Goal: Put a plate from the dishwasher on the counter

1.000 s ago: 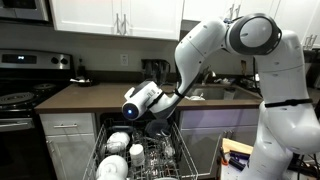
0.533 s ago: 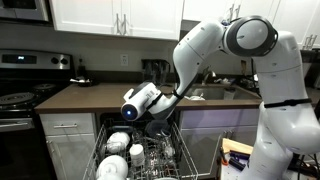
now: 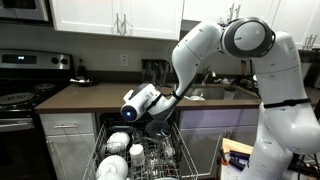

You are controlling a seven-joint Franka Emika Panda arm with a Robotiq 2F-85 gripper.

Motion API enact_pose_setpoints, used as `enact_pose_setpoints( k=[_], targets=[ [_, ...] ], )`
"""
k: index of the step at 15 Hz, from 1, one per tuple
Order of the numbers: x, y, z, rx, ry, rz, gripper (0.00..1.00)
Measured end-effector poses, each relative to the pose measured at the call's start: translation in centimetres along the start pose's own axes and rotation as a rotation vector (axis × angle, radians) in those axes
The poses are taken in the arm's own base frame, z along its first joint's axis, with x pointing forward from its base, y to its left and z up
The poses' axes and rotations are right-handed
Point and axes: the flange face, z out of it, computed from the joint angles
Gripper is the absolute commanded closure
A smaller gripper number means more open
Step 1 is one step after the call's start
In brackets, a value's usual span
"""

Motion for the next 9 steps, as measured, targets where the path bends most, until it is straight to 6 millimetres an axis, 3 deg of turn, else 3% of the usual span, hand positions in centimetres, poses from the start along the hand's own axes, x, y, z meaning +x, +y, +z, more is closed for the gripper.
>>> enact_pose_setpoints(
  k=[9],
  targets=[
    [-0.5,0.3,1.4,-0.004,-0.025,0.004,0.96]
  ],
)
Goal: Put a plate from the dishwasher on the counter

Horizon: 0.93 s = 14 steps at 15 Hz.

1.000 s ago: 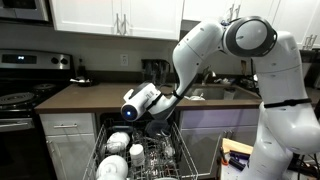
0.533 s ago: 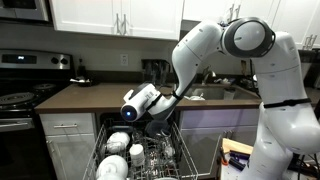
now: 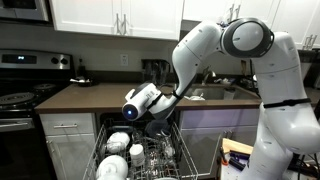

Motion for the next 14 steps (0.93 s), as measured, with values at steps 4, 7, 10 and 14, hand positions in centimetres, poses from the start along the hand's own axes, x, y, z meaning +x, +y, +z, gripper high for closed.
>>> enact_pose_setpoints(
  k=[4,7,10,14],
  targets=[
    [-0.4,0.3,1.2,-0.001,-0.021,0.005,0.68],
    [-0.4,0.5,1.5,-0.003,-0.025,0.01,0.61],
    [-0.3,0.7,1.5,-0.004,-0.025,0.014,0.62],
    [-0.1,0.9,1.5,-0.005,-0.024,0.019,0.63]
  ],
)
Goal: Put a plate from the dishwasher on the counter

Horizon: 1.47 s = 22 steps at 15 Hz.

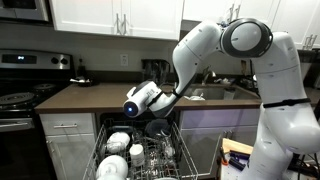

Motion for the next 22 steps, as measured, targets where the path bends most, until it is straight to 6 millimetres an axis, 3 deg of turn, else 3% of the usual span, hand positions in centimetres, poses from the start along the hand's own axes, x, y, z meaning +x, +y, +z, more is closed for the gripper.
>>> enact_pose_setpoints(
  k=[1,4,5,15,18,21,22],
  targets=[
    [0.0,0.0,0.0,0.0,0.0,0.001,0.88],
    [0.1,0.1,-0.1,-0.001,0.002,0.002,0.8],
    [0.1,0.1,-0.1,-0.001,0.003,0.003,0.64],
    [0.4,0.0,-0.8,0.001,0.015,0.002,0.03],
    [0.6,-0.1,-1.2,0.003,0.022,0.001,0.01],
    [0.7,-0.1,-1.6,0.005,0.031,0.001,0.1],
    [0.8,-0.1,-1.8,0.005,0.033,0.001,0.2]
  ],
)
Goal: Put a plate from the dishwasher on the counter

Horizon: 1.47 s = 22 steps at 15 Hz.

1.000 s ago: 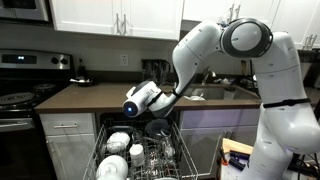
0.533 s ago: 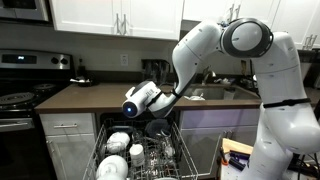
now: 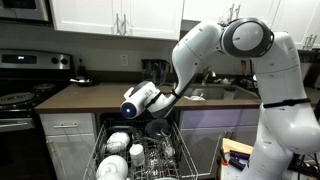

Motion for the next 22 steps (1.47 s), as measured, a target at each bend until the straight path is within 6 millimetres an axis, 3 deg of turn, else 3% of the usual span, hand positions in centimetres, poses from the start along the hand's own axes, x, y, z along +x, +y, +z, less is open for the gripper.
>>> enact_pose_setpoints(
  k=[1,4,5,7,10,13,17,22],
  targets=[
    [0.04,-0.01,-0.1,0.0,0.002,0.0,0.33],
    [0.1,-0.02,-0.21,0.001,0.004,0.0,0.5],
    [0.1,-0.02,-0.21,0.001,0.004,0.0,0.51],
    [0.1,-0.01,-0.21,0.001,0.004,0.0,0.28],
    [0.1,-0.01,-0.2,0.001,0.004,0.0,0.13],
    [0.1,-0.01,-0.2,0.001,0.004,0.0,0.08],
    [0.12,-0.11,-0.25,0.001,0.005,-0.001,0.13],
    [0.3,-0.67,-0.58,0.009,0.014,-0.009,0.06]
  ],
)
